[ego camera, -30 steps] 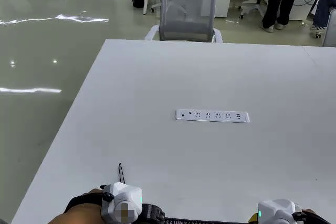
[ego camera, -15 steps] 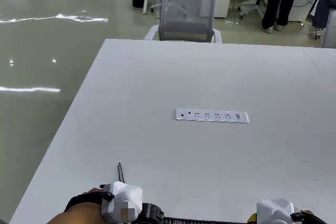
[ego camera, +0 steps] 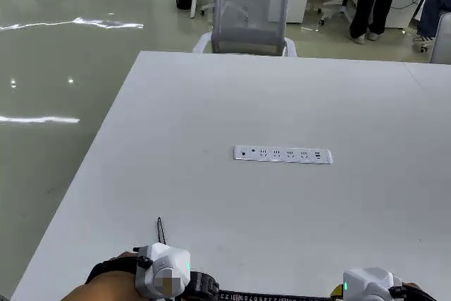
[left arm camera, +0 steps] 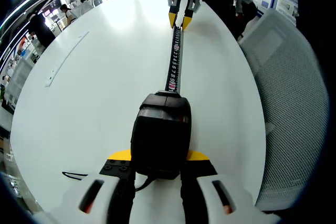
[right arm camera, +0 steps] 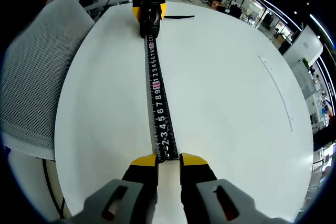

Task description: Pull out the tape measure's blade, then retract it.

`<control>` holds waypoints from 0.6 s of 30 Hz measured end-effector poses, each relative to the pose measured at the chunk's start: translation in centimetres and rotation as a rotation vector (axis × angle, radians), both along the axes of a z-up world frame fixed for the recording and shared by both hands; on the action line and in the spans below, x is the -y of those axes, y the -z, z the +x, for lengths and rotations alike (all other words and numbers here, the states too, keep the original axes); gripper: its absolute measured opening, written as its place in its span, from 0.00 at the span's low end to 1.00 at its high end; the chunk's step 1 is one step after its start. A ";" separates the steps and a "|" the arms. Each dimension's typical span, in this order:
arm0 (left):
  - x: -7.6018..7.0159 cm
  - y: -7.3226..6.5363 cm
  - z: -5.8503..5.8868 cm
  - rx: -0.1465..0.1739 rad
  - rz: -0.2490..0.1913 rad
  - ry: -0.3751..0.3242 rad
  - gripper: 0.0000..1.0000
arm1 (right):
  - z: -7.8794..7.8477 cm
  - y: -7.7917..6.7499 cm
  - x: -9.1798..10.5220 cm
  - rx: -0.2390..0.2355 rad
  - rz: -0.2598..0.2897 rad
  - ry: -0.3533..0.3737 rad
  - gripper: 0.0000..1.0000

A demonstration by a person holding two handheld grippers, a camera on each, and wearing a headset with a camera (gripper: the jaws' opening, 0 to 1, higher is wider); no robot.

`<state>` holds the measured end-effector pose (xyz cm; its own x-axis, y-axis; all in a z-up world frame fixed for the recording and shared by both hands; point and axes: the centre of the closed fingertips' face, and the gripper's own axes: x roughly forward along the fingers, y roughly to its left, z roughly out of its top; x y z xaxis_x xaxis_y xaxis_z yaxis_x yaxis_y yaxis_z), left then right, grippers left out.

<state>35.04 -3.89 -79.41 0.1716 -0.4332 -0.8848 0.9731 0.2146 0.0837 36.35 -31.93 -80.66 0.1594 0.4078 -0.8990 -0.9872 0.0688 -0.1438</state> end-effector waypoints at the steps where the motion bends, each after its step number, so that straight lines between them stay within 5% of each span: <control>1: 0.0 0.0 0.0 0.000 0.000 0.000 0.29 | 0.0 -0.1 0.0 0.005 -0.001 -0.008 0.14; 18: 0.0 0.0 0.0 0.003 0.009 0.001 0.29 | 0.0 -0.1 -0.1 0.007 -0.009 -0.005 0.14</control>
